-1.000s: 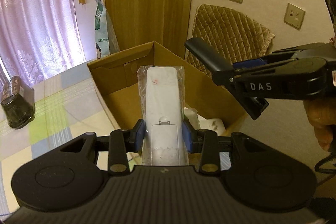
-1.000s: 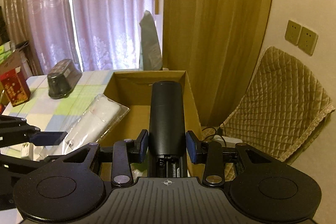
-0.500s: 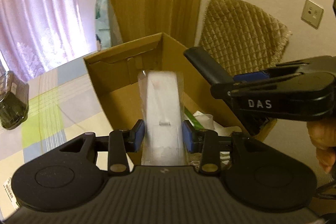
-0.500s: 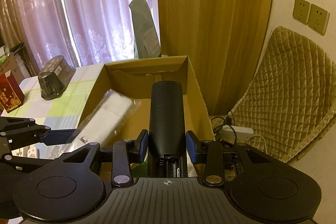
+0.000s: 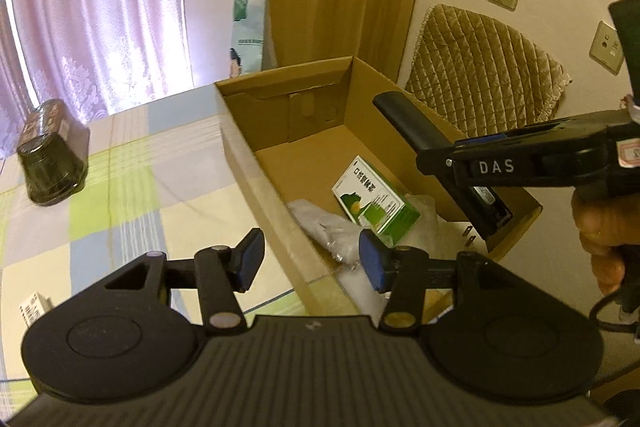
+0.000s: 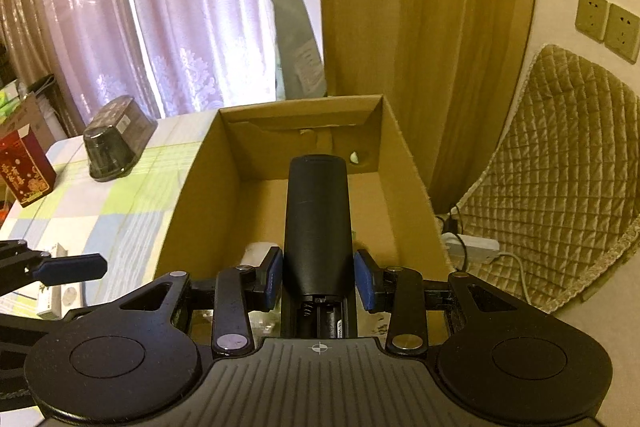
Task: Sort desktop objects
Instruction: 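Open the left tool to drop the wrapped item while the right tool releases the remote, then move both tools back over the medicine box and white remote on the table, then grasp the white-and-green medicine box with the left tool while the right tool grasps the white Midea remote, then carry the medicine box and white remote over the cardboard box with both tools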
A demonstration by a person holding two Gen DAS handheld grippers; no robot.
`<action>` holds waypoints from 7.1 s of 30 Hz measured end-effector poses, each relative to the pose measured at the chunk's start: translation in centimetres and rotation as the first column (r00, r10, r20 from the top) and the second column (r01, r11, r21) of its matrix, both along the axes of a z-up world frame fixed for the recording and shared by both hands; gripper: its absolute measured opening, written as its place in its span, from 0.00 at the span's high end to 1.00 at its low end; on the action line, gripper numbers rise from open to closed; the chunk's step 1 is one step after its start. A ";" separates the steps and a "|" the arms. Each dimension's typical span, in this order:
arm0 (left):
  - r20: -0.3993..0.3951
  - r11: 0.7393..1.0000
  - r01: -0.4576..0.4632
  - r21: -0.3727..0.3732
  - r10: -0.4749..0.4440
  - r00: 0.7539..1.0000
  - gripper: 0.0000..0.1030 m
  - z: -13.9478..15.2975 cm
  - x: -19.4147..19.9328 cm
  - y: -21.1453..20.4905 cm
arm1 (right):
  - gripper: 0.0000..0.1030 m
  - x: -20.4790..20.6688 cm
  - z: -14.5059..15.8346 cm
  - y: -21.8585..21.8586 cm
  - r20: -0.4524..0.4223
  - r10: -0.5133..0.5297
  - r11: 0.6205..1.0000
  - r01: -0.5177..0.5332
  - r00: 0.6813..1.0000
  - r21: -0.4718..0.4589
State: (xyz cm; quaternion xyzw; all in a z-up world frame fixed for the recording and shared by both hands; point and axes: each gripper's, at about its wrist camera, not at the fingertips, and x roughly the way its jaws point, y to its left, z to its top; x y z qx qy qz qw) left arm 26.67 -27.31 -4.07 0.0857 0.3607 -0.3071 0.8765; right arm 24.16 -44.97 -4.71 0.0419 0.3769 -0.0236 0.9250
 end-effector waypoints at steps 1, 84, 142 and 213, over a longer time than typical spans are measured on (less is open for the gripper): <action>-0.001 1.000 -0.005 -0.004 0.005 1.000 0.54 0.1 -0.1 0.3 | 0.64 0.1 0.0 0.2 -0.001 0.003 1.000 -0.003 1.000 0.000; -0.089 0.890 -0.428 0.159 0.445 0.891 0.03 -3.4 -9.9 28.0 | 0.02 -8.7 -2.9 23.1 -0.079 0.341 0.940 -0.339 0.937 0.046; -0.076 0.910 -0.402 0.103 0.411 0.909 0.23 -10.6 5.5 23.4 | 0.20 -0.3 -14.1 25.1 -0.131 0.396 0.918 -0.390 0.909 0.065; -0.149 0.953 -0.225 0.204 0.257 0.955 0.65 -12.2 -4.4 24.3 | 0.41 -7.2 -15.9 24.9 -0.120 0.411 0.908 -0.417 0.904 -0.036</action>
